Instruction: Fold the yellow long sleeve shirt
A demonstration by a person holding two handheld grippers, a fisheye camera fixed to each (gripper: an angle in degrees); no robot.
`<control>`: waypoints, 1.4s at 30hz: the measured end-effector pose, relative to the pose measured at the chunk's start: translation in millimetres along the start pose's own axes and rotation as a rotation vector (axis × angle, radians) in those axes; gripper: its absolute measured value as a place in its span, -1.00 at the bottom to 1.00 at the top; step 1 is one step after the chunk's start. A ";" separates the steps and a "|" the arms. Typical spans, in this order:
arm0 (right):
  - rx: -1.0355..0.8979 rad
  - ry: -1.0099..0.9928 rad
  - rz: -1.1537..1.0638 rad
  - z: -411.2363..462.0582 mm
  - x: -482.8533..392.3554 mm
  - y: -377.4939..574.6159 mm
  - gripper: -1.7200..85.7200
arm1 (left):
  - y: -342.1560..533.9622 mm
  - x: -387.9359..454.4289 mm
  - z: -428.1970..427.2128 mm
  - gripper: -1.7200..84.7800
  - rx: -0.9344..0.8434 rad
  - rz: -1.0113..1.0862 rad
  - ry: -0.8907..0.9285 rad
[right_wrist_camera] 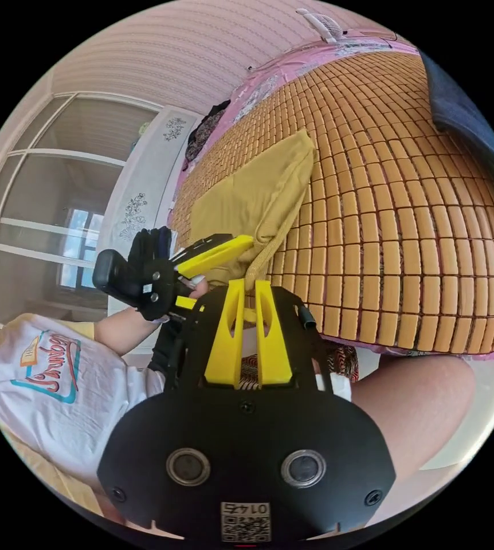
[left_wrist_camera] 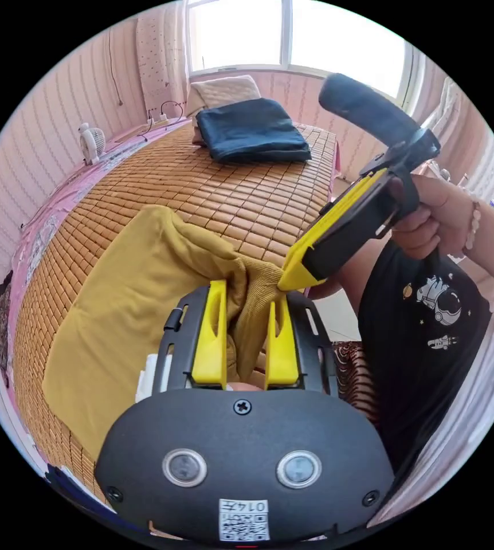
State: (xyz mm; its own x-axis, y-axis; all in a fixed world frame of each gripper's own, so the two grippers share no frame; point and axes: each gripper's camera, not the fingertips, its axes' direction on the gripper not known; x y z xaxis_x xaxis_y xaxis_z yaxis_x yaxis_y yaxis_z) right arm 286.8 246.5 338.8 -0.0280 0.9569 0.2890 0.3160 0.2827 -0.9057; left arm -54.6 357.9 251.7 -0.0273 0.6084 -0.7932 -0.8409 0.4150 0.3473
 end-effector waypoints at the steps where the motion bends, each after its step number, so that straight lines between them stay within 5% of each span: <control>1: -0.065 0.032 -0.063 5.5 -4.2 4.6 -0.93 | 4.6 1.1 5.1 -0.84 -0.059 -0.024 0.016; 3: -0.169 0.073 -0.124 8.4 -1.0 9.7 -0.94 | 19.0 1.8 4.8 -0.85 -0.071 -0.070 0.075; 7: -0.026 0.204 0.042 -13.9 43.3 4.5 -0.78 | 59.4 4.3 -14.0 -0.86 -0.044 -0.110 0.173; 12: 0.163 0.060 0.170 -5.0 81.8 -8.8 -0.71 | 91.6 3.4 -33.4 -0.86 -0.062 -0.106 0.213; 18: 0.198 -0.032 0.260 16.8 104.9 2.2 -0.88 | 103.7 -1.8 -54.1 -0.86 -0.009 -0.089 0.179; 23: 0.318 -0.057 0.256 -16.1 90.8 44.9 -0.92 | 104.0 -14.2 -85.4 -0.86 0.173 -0.095 0.310; 30: 0.542 0.182 0.043 -94.9 3.4 95.0 -0.93 | 107.6 -49.5 -116.2 -0.87 0.486 -0.249 0.508; 35: 0.466 0.341 -0.192 -61.1 -67.5 26.9 -0.93 | 147.6 -101.7 -126.0 -0.87 0.562 -0.552 0.385; 42: 0.161 0.382 -0.200 95.1 -93.8 -104.5 -0.89 | 186.6 -156.5 -97.9 -0.86 0.403 -0.940 0.271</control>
State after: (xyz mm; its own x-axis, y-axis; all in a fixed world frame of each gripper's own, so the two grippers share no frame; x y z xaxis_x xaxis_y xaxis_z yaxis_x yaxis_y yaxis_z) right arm 166.2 133.5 376.8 0.2880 0.7983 0.5290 0.1875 0.4947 -0.8486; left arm -260.1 273.9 391.6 0.3800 -0.2248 -0.8973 -0.3464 0.8649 -0.3634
